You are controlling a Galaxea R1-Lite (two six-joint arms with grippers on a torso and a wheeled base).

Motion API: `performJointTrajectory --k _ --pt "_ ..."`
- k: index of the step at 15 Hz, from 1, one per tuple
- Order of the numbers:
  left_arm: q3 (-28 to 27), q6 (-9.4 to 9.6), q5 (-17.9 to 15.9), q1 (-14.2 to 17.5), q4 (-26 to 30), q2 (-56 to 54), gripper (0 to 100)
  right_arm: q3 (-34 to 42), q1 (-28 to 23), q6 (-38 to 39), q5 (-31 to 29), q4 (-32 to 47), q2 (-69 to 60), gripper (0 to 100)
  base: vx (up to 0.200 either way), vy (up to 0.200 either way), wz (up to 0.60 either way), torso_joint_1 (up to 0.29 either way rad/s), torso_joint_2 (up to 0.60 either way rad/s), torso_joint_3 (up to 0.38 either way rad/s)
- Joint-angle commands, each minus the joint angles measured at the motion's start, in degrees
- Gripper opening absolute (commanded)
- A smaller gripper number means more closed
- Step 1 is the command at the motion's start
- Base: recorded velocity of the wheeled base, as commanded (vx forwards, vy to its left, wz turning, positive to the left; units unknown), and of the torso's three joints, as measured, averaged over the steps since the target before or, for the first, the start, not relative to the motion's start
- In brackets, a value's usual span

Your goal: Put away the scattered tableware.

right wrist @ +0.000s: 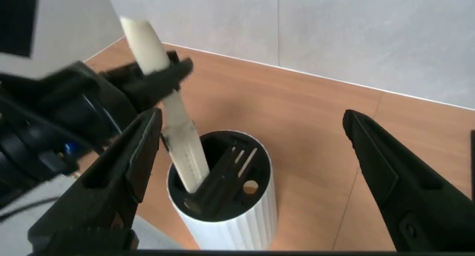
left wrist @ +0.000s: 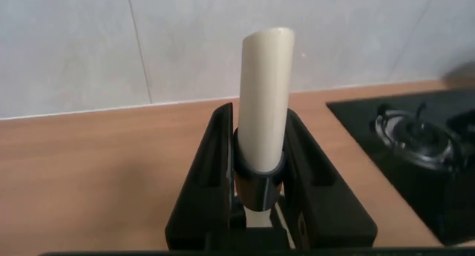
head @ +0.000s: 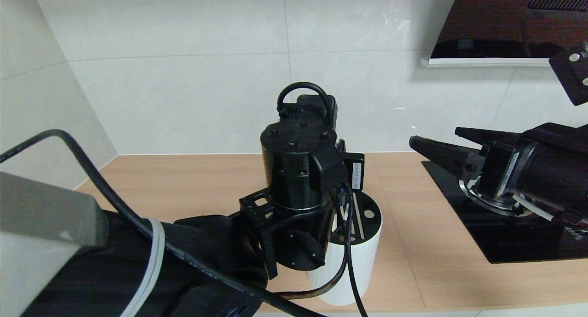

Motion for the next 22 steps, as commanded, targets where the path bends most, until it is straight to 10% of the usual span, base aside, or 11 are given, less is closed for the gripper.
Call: performJointTrajectory --k 1,10,11,22 --pt "0.7 -0.01 0.0 0.0 0.0 2.1 0 0.0 0.0 0.0 0.0 0.0 0.2 100 0.0 0.0 0.0 0.0 0.0 0.0" --pt "3.0 -0.36 -0.1 -0.1 -0.1 4.3 0 0.1 0.0 0.0 0.0 -0.1 1.1 100 0.0 0.0 0.0 0.0 0.0 0.0" --pt "3.0 -0.36 -0.1 -0.3 -0.1 4.3 100 0.1 0.0 0.0 0.0 -0.1 1.2 100 0.0 0.0 0.0 0.0 0.0 0.0" --pt "3.7 -0.45 0.0 -0.9 -1.4 1.2 100 0.1 0.0 0.1 -0.1 -0.3 1.0 100 0.0 0.0 0.0 0.0 0.0 0.0"
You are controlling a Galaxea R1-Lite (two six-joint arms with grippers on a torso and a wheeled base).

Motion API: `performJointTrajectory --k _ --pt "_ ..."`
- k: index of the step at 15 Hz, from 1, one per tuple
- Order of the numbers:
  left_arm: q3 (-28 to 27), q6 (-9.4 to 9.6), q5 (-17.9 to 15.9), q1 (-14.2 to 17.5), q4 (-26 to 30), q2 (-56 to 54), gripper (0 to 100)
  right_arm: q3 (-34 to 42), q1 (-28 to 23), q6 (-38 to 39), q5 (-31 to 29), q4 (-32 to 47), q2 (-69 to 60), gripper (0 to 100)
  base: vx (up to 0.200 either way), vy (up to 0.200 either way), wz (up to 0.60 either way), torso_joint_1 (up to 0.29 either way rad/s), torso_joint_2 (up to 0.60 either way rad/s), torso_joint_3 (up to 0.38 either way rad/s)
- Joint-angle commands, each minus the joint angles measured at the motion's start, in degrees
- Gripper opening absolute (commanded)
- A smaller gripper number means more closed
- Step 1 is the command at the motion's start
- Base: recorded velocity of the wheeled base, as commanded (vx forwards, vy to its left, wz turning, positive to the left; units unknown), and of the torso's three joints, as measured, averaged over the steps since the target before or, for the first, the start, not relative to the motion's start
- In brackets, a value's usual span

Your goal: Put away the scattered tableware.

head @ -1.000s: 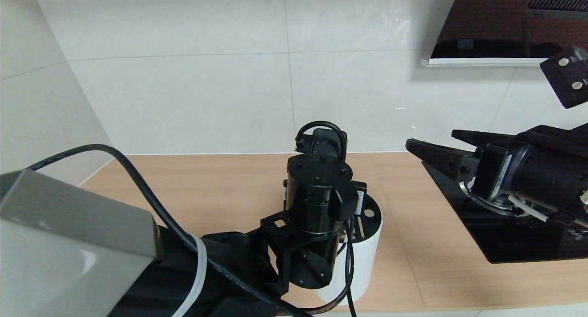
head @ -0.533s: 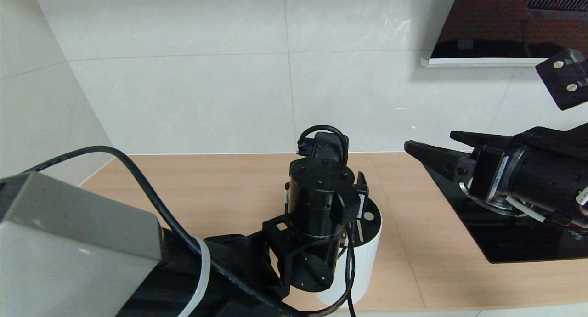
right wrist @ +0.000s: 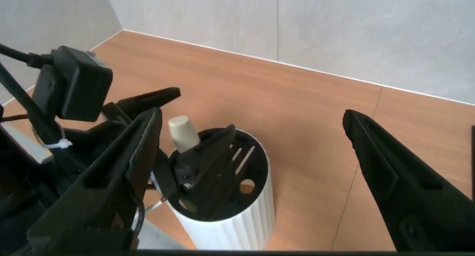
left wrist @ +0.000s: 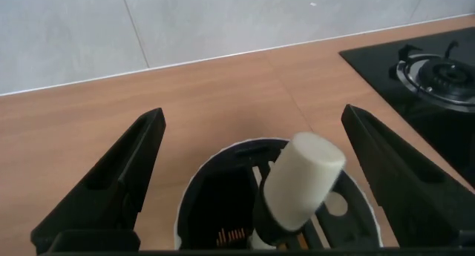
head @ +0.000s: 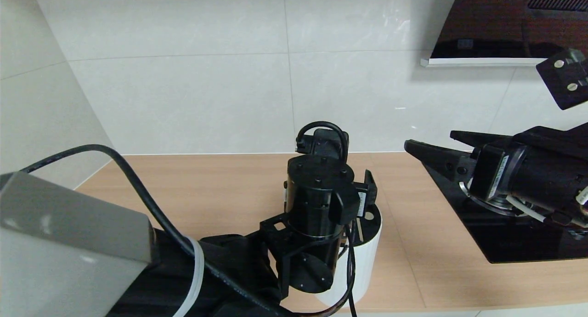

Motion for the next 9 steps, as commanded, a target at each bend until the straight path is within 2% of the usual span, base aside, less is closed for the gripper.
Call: performJointTrajectory --k 1,3,5,6,7,8,9 --pt "1.3 0.05 0.0 -0.1 -1.7 -3.5 100 0.0 0.0 0.0 0.0 0.0 -0.2 100 0.0 0.0 0.0 0.0 0.0 0.0" --pt "2.2 0.32 -0.3 1.1 -3.6 -11.6 100 0.2 -1.1 0.0 0.0 -0.1 -0.2 100 0.0 0.0 0.0 0.0 0.0 0.0" --pt "5.0 0.49 -2.7 3.2 -3.0 -19.7 100 0.9 -3.0 -0.1 0.0 -0.6 -0.2 100 0.0 0.0 0.0 0.0 0.0 0.0" --pt "7.2 1.02 -5.5 5.3 -2.4 -23.0 100 1.1 -4.4 -0.1 0.0 -1.1 0.1 100 0.0 0.0 0.0 0.0 0.0 0.0" --pt "9.2 2.69 -9.4 9.0 -2.1 -26.8 100 1.4 -5.0 -0.1 0.0 -2.6 -0.2 100 0.0 0.0 0.0 0.0 0.0 0.0" --pt "10.4 3.3 -13.1 12.2 -1.9 -30.3 100 1.7 -5.5 -0.1 0.0 -4.2 -0.1 100 0.0 0.0 0.0 0.0 0.0 0.0" --pt "10.7 3.3 -14.4 13.2 -1.6 -31.6 100 1.7 -5.9 -0.1 0.1 -4.8 -0.1 100 0.0 0.0 0.0 0.0 0.0 0.0"
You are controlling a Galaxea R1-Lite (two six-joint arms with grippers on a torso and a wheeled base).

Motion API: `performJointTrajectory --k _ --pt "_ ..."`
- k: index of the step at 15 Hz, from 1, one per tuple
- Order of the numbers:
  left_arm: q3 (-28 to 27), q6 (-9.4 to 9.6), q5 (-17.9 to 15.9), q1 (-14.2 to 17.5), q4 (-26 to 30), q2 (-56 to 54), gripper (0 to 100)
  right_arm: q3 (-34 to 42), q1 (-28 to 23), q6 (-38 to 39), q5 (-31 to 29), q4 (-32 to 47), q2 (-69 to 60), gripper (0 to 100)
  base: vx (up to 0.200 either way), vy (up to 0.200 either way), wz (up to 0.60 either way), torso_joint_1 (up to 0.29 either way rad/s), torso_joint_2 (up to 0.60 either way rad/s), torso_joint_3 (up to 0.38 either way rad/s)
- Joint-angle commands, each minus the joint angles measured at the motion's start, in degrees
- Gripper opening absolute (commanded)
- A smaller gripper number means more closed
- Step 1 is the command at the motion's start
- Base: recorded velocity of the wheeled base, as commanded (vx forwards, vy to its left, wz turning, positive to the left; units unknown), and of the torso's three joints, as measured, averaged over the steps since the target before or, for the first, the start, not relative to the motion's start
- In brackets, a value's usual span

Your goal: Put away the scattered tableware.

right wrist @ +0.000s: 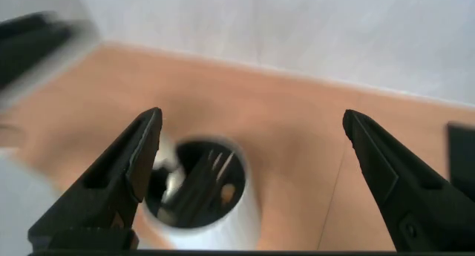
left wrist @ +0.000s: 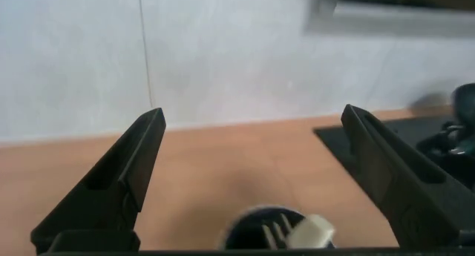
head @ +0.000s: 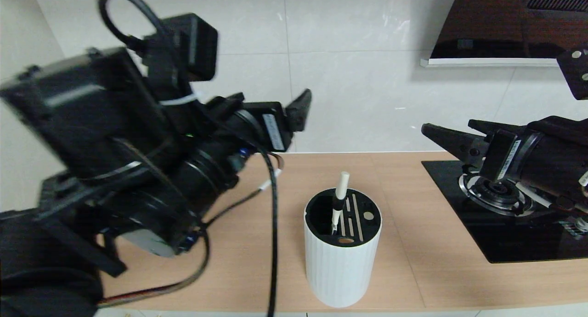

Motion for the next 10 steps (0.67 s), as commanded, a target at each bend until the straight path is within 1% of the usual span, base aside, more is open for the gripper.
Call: performJointTrajectory --k 1,2,3,4,5,6,8,9,10 --pt "3.0 0.73 -5.9 7.1 3.2 -13.3 100 0.1 -2.1 -0.1 0.1 -1.2 0.1 100 0.0 0.0 0.0 0.0 0.0 0.0" --pt "4.1 0.29 -6.4 8.2 5.6 -16.8 100 0.4 -3.2 0.0 0.1 -2.1 -0.6 100 0.0 0.0 0.0 0.0 0.0 0.0" --pt "7.8 0.29 -6.7 10.6 7.6 -21.3 100 2.6 -4.2 -0.1 -0.1 -3.5 -2.4 100 0.0 0.0 0.0 0.0 0.0 0.0" --pt "11.4 0.29 -7.2 14.3 9.6 -25.6 100 5.5 -7.0 -0.5 0.0 -5.2 -5.2 100 0.0 0.0 0.0 0.0 0.0 0.0" --pt "12.3 0.38 -7.5 15.0 10.1 -26.6 100 6.0 -7.8 -0.7 0.1 -5.5 -6.1 100 0.0 0.0 0.0 0.0 0.0 0.0" --pt "16.5 0.56 -9.0 18.5 13.9 -34.8 100 10.3 -12.7 -1.2 0.1 -6.6 -12.2 100 0.0 0.0 0.0 0.0 0.0 0.0" --pt "17.8 0.82 -9.4 20.9 20.4 -43.6 100 16.4 -17.1 -1.0 0.9 -6.6 -20.9 100 0.0 0.0 0.0 0.0 0.0 0.0" --pt "17.7 0.91 -10.1 20.9 30.4 -53.6 100 21.9 -19.7 -1.0 4.9 -5.5 -32.5 100 0.0 0.0 0.0 0.0 0.0 0.0" --pt "17.7 1.0 -11.1 21.0 37.6 -59.4 100 23.2 -19.9 -1.2 7.2 -2.8 -39.3 100 0.0 0.0 0.0 0.0 0.0 0.0"
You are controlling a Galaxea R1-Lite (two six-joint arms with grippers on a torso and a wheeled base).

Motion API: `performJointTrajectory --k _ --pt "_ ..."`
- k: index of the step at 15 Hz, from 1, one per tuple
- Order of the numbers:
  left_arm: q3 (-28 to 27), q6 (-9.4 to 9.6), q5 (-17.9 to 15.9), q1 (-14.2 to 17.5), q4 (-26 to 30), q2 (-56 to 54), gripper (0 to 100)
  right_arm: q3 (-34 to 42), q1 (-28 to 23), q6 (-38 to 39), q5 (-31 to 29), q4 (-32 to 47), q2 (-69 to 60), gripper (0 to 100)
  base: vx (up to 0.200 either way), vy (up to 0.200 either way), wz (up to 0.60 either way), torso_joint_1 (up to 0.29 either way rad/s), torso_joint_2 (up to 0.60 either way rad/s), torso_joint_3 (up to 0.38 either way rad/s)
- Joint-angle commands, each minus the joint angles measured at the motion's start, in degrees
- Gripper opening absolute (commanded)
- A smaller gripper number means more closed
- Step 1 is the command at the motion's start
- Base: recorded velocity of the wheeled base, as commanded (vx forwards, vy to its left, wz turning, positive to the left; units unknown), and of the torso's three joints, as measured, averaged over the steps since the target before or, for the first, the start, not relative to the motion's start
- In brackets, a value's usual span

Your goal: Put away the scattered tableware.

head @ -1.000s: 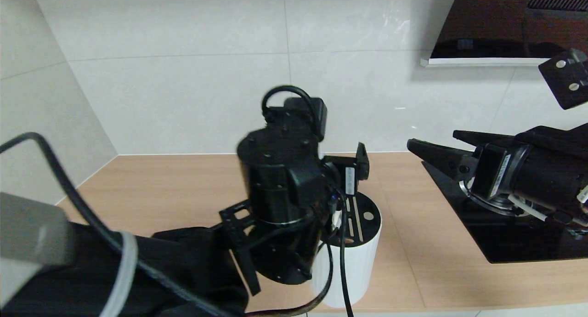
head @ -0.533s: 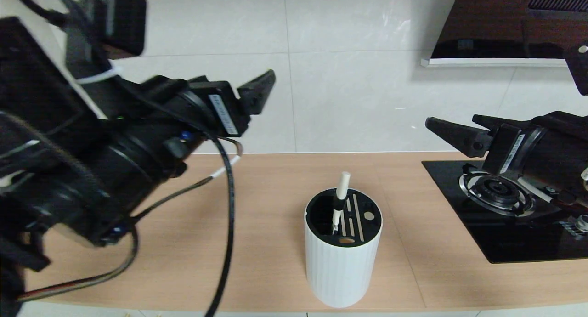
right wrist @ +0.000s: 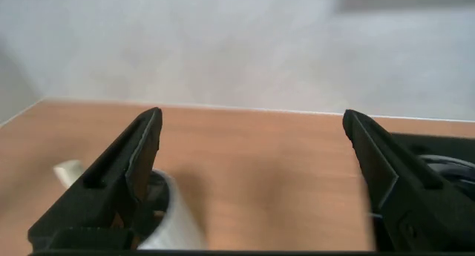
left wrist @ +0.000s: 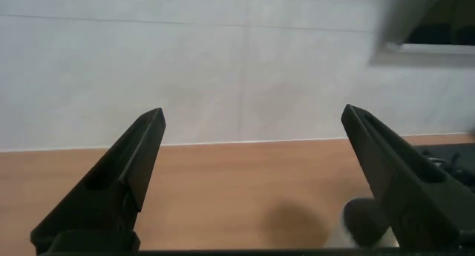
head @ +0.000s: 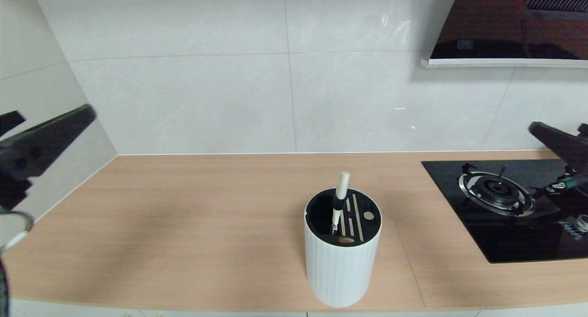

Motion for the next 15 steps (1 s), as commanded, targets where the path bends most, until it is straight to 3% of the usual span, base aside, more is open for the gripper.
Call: performJointTrajectory --k 1,2,3,6,8,9,11,13,15 --pt "2.1 0.05 -2.9 4.3 21.0 -26.0 100 8.4 -5.0 -0.6 4.9 10.2 -28.9 100 0.0 0.0 0.0 0.0 0.0 0.0" --pt "2.2 -0.04 -3.3 5.6 23.1 -28.0 100 8.3 -5.2 -0.6 4.9 13.3 -31.3 100 0.0 0.0 0.0 0.0 0.0 0.0" --pt "3.4 -0.04 -5.0 9.7 29.7 -35.6 100 8.4 -7.9 -0.7 4.9 24.6 -39.9 100 0.0 0.0 0.0 0.0 0.0 0.0" --pt "5.7 -0.04 -7.8 15.3 34.8 -45.9 100 8.6 -11.8 -0.6 4.6 37.1 -51.6 100 0.0 0.0 0.0 0.0 0.0 0.0" --pt "6.7 -1.27 -3.9 17.0 34.8 -45.6 100 9.1 -13.7 -0.6 0.5 35.4 -51.3 100 0.0 0.0 0.0 0.0 0.0 0.0" --pt "7.5 -2.32 -3.5 19.5 34.8 -45.6 100 9.2 -15.5 -0.6 0.4 35.0 -51.3 100 0.0 0.0 0.0 0.0 0.0 0.0" --pt "9.6 -3.9 -3.8 25.0 34.8 -46.6 100 11.6 -21.1 -0.6 2.6 36.0 -54.9 100 0.0 0.0 0.0 0.0 0.0 0.0" --pt "14.4 -3.55 -7.0 28.2 34.8 -50.8 100 16.8 -21.4 -2.0 0.2 35.7 -55.2 100 0.0 0.0 0.0 0.0 0.0 0.0" --pt "22.7 -3.46 -6.5 28.1 34.7 -51.1 100 23.4 -20.9 -4.9 -0.3 35.5 -56.9 100 0.0 0.0 0.0 0.0 0.0 0.0"
